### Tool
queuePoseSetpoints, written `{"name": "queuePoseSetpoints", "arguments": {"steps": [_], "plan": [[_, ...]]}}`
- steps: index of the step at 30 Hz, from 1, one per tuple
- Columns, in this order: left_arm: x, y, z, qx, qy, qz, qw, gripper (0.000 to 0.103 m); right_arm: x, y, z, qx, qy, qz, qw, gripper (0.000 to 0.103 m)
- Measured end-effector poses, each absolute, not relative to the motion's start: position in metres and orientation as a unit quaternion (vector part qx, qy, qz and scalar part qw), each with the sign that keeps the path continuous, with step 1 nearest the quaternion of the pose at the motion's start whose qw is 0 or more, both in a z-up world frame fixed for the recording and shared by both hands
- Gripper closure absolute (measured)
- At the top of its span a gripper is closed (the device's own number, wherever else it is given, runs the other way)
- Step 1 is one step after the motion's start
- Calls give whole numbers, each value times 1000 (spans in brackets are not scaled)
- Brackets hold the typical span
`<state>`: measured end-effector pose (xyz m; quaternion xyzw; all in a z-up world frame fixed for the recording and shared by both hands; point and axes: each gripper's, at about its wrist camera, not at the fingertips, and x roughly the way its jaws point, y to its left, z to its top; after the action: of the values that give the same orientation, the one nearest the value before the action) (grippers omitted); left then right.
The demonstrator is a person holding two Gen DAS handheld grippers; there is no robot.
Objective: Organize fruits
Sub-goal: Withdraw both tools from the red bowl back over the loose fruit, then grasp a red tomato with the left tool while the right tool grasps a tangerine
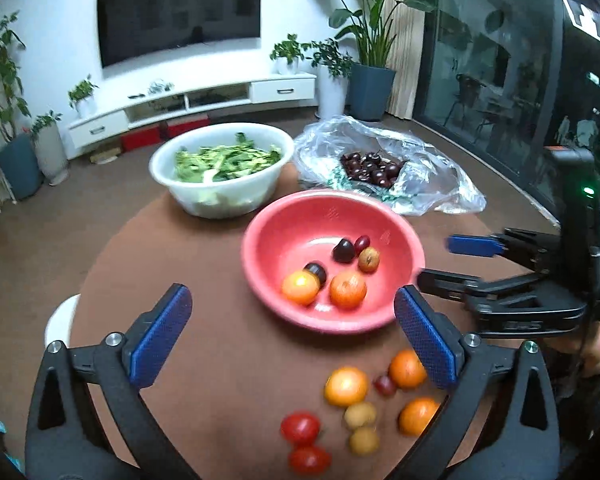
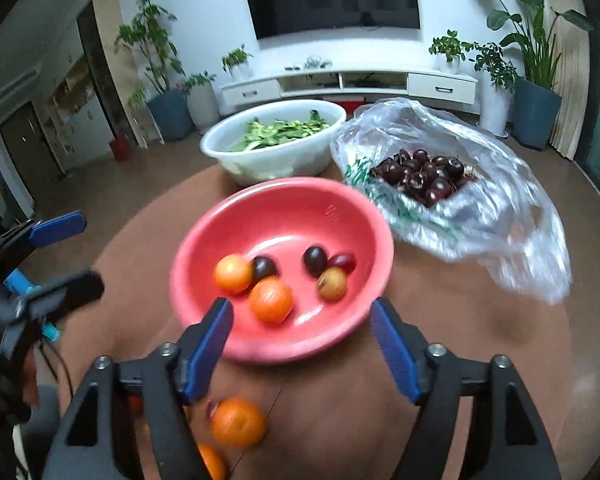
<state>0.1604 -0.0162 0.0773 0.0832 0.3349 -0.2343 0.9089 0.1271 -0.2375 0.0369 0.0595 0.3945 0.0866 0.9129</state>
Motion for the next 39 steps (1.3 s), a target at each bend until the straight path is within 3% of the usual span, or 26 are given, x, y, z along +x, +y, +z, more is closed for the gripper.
{"name": "queuePoseSetpoints", "arguments": {"steps": [5,13,20,24,26,34,39], "plan": [[119,17,60,86,351,-217,907,0,72,-227,25,75,397,102,909,26],[80,38,-5,64,447,-182,874,1,24,-207,2,93,411,106,900,26],[72,28,-18,95,437,-172,878,1,13,-187,-7,68,417,109,900,26],[91,22,-26,89,454,-174,869,28,12,-182,-9,58,420,109,899,26],[94,19,-32,87,460,-183,864,29,11,-181,-10,55,420,106,900,26],[95,1,-42,106,470,-197,854,60,12,-182,-12,55,422,104,899,30],[97,-2,-43,106,467,-204,854,69,12,-183,-13,55,422,105,899,31]]}}
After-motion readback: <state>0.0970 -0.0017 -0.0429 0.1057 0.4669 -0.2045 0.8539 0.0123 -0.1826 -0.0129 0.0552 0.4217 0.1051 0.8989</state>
